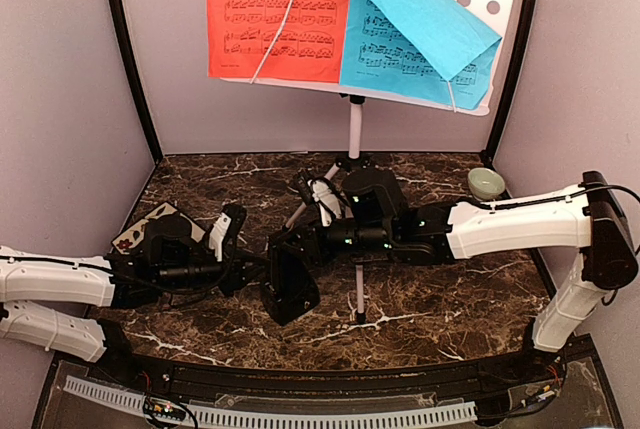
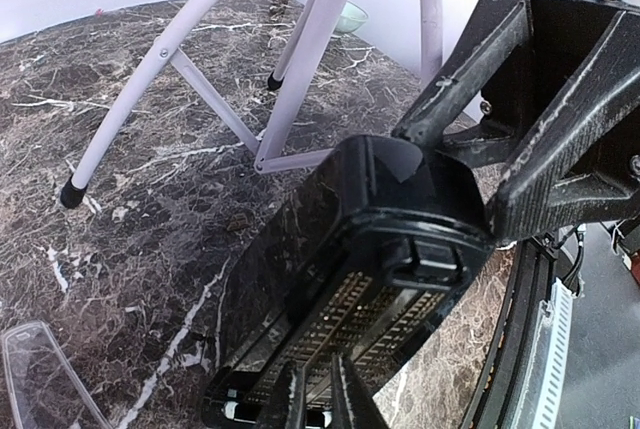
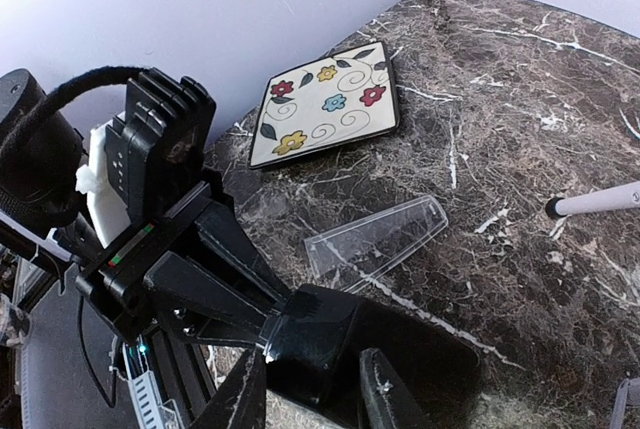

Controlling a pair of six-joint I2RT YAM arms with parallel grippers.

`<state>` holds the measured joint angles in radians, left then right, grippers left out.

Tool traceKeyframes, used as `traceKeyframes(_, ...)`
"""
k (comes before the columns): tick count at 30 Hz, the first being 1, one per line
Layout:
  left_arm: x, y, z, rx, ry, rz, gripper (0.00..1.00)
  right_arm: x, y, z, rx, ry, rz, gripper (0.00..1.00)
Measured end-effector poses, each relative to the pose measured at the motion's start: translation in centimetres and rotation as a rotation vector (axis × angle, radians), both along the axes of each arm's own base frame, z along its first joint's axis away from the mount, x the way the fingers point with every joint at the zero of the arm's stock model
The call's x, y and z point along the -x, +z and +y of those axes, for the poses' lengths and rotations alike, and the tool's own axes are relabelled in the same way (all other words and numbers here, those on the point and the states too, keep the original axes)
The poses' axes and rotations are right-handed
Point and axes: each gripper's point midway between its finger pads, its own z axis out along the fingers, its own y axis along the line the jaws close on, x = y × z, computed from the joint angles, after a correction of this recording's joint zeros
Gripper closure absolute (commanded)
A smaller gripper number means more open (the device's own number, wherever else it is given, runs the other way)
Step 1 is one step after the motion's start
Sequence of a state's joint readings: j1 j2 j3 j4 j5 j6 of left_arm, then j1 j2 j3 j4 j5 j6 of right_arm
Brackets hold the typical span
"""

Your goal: Set up the instrument practice props

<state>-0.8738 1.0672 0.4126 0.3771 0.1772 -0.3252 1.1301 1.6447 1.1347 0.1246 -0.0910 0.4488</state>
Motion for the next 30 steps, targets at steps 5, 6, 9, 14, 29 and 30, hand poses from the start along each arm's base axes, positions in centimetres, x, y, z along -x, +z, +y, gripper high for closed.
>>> traceKeyframes(5,-0.1,-0.1,-0.4,-0.007,-0.008,0.002,0.88,-0.1,0.0,0.0,-0.005,-0.005,-0.006,0.69)
traceKeyframes(6,-0.1,-0.2,-0.5,-0.010,-0.013,0.002,0.88,-0.1,0.0,0.0,-0.007,-0.005,-0.007,0.70)
traceKeyframes(9,0.2,-0.2,-1.0,-0.014,-0.036,0.002,0.88,-0.2,0.1,0.0,-0.013,-0.013,-0.013,0.70)
traceKeyframes(14,0.7,-0.2,-1.5,-0.017,-0.070,-0.004,0.88,-0.3,0.1,0.0,-0.015,-0.020,-0.018,0.70)
traceKeyframes(29,0.5,2.8,2.2,0.026,0.075,-0.091,0.75,0.0,-0.2,-0.1,-0.020,-0.013,-0.028,0.69)
traceKeyframes(30,0.4,2.7,2.6,0.020,0.094,-0.088,0.70,0.0,-0.2,-0.1,-0.020,-0.013,-0.029,0.69)
